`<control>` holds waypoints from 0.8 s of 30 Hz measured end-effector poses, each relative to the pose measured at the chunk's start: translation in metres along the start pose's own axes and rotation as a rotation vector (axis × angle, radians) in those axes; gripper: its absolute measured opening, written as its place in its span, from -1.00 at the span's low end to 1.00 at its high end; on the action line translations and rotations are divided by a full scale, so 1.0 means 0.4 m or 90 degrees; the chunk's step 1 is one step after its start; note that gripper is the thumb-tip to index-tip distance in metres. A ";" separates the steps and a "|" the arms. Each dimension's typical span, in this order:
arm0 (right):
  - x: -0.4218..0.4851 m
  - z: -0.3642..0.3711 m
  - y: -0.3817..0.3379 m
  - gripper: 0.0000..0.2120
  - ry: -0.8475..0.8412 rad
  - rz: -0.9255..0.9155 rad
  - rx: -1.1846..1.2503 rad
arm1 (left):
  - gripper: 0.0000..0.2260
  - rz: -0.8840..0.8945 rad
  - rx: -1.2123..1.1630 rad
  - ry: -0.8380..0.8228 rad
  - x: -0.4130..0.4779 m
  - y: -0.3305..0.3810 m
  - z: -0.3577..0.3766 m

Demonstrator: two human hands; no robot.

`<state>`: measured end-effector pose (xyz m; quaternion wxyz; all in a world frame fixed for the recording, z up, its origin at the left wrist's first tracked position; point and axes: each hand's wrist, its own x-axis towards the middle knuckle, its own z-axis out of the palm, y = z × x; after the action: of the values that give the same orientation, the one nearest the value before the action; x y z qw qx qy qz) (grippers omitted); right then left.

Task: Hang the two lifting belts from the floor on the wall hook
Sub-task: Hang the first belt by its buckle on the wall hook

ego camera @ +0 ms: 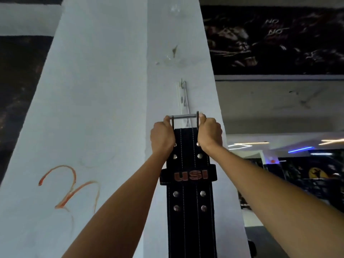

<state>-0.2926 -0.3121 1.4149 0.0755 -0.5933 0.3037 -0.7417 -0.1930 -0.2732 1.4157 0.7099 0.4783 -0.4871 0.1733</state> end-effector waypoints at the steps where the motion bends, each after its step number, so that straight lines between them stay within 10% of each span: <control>1: 0.026 0.008 -0.001 -0.50 -0.001 -0.003 0.004 | -0.53 -0.011 0.001 -0.004 0.022 0.002 0.015; 12: 0.119 0.069 0.103 -0.57 -0.083 0.020 0.027 | -0.62 0.015 0.050 -0.096 0.084 -0.060 0.107; 24: 0.019 -0.002 0.173 -0.84 -0.255 -0.078 0.354 | -0.81 -0.019 -0.371 -0.210 -0.045 -0.143 0.019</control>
<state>-0.3127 -0.3709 1.3840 0.2477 -0.7007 0.0329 -0.6682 -0.1646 -0.3034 1.3715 0.7308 0.2836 -0.6177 -0.0634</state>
